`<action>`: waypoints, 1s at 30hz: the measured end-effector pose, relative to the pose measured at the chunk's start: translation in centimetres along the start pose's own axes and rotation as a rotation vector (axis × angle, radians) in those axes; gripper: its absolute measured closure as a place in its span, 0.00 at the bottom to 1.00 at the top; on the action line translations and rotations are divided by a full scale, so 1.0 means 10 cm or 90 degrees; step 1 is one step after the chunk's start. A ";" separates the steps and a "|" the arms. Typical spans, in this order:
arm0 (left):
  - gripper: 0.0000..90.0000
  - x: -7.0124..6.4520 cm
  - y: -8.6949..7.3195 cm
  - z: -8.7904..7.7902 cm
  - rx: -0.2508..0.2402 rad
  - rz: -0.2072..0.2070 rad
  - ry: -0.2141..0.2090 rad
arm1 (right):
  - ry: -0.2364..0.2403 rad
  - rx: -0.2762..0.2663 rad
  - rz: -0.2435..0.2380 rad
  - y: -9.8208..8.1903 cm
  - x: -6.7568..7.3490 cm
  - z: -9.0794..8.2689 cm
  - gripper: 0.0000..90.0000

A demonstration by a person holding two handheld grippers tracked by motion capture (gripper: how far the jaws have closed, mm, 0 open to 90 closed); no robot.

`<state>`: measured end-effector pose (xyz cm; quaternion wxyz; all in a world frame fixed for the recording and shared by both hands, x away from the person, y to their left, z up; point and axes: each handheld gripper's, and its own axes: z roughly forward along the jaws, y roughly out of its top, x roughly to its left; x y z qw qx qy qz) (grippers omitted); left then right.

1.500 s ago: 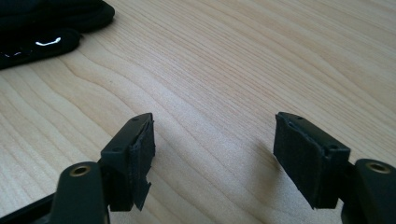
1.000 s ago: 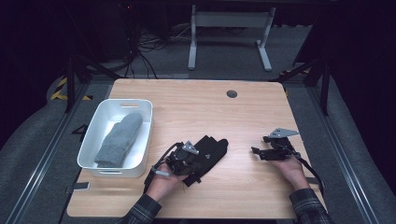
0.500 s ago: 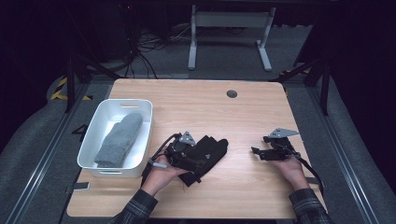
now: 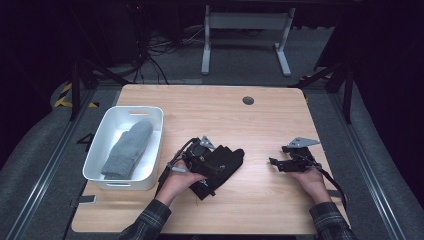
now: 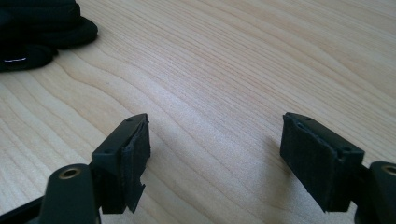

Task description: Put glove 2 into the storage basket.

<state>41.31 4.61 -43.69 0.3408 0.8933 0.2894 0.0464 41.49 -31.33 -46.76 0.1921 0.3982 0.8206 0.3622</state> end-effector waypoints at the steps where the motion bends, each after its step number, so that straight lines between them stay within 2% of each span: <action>1: 0.16 0.00 0.00 0.02 0.001 0.000 0.006 | 0.000 0.000 0.000 0.00 0.00 0.00 0.28; 8: 0.16 0.03 -0.04 0.16 0.029 -0.003 0.004 | 0.001 0.000 -0.001 0.00 0.00 0.00 0.27; 17: 0.18 0.00 -0.05 0.21 0.049 0.011 0.003 | 0.001 0.000 -0.002 0.00 0.00 0.00 0.27; 22: 0.32 -0.04 -0.05 0.19 0.050 0.025 0.001 | 0.001 0.000 -0.002 0.00 0.00 0.00 0.27; 25: 0.45 -0.05 -0.04 0.17 0.054 0.031 -0.021 | 0.001 0.000 -0.002 0.00 0.00 0.00 0.27; 27: 0.62 -0.06 -0.04 0.16 0.054 0.026 -0.037 | 0.001 0.000 -0.002 0.00 0.00 0.00 0.27; 30: 0.72 -0.05 -0.04 0.15 0.060 0.020 -0.049 | 0.001 0.000 -0.002 0.00 0.00 0.00 0.27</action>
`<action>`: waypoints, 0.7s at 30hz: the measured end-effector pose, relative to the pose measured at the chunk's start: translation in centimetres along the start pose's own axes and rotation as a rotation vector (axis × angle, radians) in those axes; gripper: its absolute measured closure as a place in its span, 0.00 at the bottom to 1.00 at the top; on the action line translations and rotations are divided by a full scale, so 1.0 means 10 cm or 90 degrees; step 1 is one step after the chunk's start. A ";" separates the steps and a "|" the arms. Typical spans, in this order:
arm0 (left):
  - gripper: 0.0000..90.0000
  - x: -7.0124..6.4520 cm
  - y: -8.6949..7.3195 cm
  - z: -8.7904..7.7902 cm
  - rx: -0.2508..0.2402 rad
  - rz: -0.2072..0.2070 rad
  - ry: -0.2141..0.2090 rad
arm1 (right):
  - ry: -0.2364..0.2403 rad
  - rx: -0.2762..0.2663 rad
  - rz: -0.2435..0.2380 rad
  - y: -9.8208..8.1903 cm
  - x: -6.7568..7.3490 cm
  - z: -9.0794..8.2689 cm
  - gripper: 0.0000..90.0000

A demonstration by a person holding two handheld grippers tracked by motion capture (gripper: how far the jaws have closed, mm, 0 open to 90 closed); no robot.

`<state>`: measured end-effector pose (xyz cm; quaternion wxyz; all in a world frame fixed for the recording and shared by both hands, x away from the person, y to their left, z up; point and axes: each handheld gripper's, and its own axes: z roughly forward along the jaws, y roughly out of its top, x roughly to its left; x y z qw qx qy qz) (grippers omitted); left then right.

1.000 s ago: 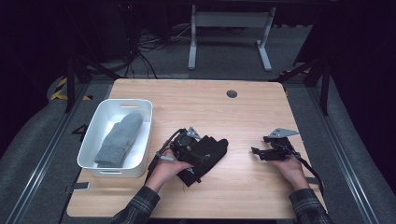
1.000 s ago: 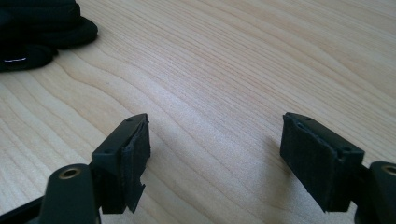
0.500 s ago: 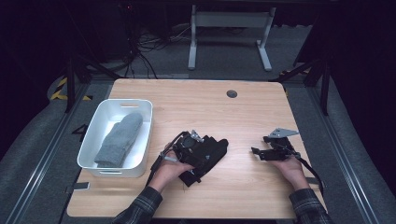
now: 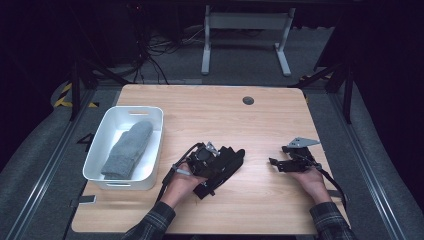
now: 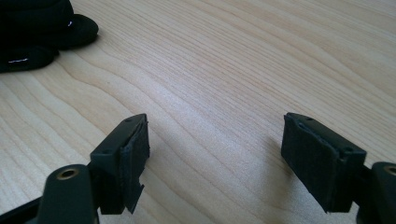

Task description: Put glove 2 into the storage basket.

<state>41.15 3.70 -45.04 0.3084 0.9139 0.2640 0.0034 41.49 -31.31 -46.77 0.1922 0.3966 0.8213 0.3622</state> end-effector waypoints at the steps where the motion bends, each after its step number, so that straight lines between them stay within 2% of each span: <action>1: 0.74 0.00 0.00 0.00 -0.001 0.000 -0.002 | 0.000 0.000 0.000 0.00 0.00 0.00 0.27; 5: 0.77 -0.01 0.00 -0.01 -0.009 -0.002 -0.002 | 0.000 0.000 0.000 0.00 0.00 0.00 0.27; 8: 0.79 0.01 0.01 -0.04 -0.004 -0.021 -0.017 | 0.000 0.000 0.000 0.00 0.00 0.00 0.27; 10: 0.79 0.00 0.02 -0.05 0.000 -0.020 -0.019 | 0.000 0.000 0.000 0.00 0.00 0.00 0.27; 15: 0.79 -0.03 0.05 -0.19 -0.012 -0.041 -0.036 | 0.001 0.000 0.000 0.00 0.00 0.00 0.26; 17: 0.80 -0.04 0.08 -0.26 -0.009 -0.040 -0.030 | 0.001 0.000 -0.001 0.00 0.00 0.00 0.26; 21: 0.80 -0.05 0.13 -0.43 -0.037 -0.047 -0.033 | 0.001 0.002 -0.001 0.00 0.00 0.00 0.26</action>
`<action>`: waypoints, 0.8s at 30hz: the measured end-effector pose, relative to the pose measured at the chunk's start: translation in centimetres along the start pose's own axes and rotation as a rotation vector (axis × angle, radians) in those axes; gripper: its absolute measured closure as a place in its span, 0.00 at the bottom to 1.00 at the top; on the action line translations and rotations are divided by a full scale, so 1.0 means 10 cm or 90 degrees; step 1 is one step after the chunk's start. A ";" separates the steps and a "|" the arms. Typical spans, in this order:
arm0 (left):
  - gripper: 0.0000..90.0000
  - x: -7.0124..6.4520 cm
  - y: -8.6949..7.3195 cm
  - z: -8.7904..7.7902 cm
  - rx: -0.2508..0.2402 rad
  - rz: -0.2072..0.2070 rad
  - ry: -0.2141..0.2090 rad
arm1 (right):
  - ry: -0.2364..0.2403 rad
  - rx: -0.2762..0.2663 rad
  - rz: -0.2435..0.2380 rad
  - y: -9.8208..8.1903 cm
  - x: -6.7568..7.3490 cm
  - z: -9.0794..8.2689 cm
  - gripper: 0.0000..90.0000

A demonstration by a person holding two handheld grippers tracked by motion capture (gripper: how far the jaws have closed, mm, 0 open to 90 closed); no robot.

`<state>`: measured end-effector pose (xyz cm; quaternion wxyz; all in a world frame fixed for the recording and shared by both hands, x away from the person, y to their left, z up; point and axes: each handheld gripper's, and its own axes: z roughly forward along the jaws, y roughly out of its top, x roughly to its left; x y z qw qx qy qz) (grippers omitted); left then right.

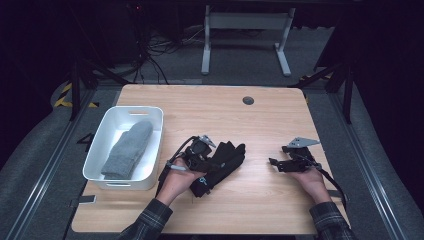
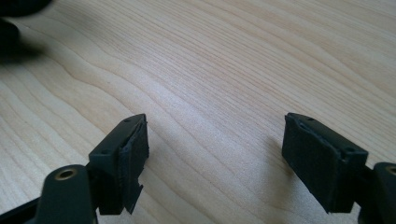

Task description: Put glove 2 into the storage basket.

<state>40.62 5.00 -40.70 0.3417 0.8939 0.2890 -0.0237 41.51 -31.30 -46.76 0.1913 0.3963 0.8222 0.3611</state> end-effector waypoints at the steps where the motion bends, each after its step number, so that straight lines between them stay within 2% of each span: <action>1: 0.80 0.00 0.02 -0.04 0.001 0.001 0.004 | 0.000 0.000 0.000 0.00 0.00 0.00 0.26; 6: 0.79 0.01 0.07 -0.16 -0.008 0.001 0.007 | -0.001 0.001 0.000 0.00 0.00 0.00 0.25; 13: 0.79 0.04 0.14 -0.41 -0.017 0.002 0.029 | -0.001 0.003 0.002 0.01 0.00 0.01 0.22; 14: 0.79 0.07 0.15 -0.49 -0.023 -0.002 0.033 | -0.002 0.003 0.002 0.01 0.00 0.01 0.22; 16: 0.79 0.08 0.15 -0.53 -0.024 -0.004 0.036 | -0.001 0.003 0.001 0.01 0.00 0.01 0.22; 24: 0.79 0.21 0.12 -0.86 -0.044 -0.031 0.056 | 0.005 0.020 -0.006 0.02 0.01 0.04 0.08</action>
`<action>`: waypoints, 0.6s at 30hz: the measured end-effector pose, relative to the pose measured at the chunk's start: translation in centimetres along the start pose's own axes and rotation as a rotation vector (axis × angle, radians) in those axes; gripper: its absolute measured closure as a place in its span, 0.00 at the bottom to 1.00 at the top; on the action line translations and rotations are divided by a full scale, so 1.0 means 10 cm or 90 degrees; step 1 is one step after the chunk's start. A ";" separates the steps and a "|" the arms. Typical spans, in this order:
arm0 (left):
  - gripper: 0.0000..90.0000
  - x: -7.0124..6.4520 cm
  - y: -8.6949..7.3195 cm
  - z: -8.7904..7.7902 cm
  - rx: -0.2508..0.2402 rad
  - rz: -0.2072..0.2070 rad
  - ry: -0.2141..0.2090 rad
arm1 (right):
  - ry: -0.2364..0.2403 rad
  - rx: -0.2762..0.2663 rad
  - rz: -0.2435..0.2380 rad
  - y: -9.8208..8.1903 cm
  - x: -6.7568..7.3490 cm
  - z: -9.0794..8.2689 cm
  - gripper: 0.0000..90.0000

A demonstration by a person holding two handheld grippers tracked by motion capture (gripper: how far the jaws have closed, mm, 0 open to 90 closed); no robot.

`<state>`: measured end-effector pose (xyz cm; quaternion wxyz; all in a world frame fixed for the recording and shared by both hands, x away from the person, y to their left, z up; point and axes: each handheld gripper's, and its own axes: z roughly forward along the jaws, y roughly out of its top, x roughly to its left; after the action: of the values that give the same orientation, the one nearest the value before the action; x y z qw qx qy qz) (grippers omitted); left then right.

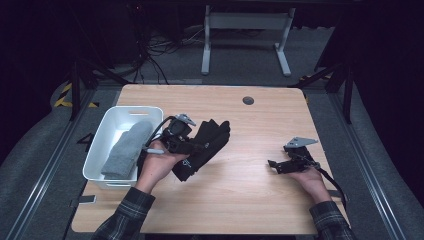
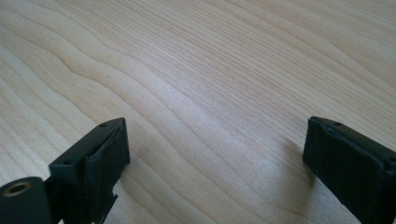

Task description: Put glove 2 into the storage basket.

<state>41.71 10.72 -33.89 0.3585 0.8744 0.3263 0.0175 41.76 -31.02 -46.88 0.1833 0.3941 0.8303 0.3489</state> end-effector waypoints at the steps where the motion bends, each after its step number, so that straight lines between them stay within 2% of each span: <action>1: 0.79 0.03 -0.01 -0.04 -0.003 -0.007 0.001 | 0.000 0.002 -0.001 0.00 0.00 0.00 0.06; 10: 0.79 0.30 -0.11 -0.41 -0.033 -0.052 0.029 | -0.002 0.005 0.001 0.00 0.00 0.01 0.05; 18: 0.79 0.54 -0.31 -0.70 -0.042 -0.097 0.067 | -0.001 0.004 0.002 0.00 0.00 0.01 0.05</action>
<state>42.42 19.81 -31.77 0.3696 0.8328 0.4095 0.0470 41.81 -30.98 -46.91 0.1823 0.3962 0.8308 0.3458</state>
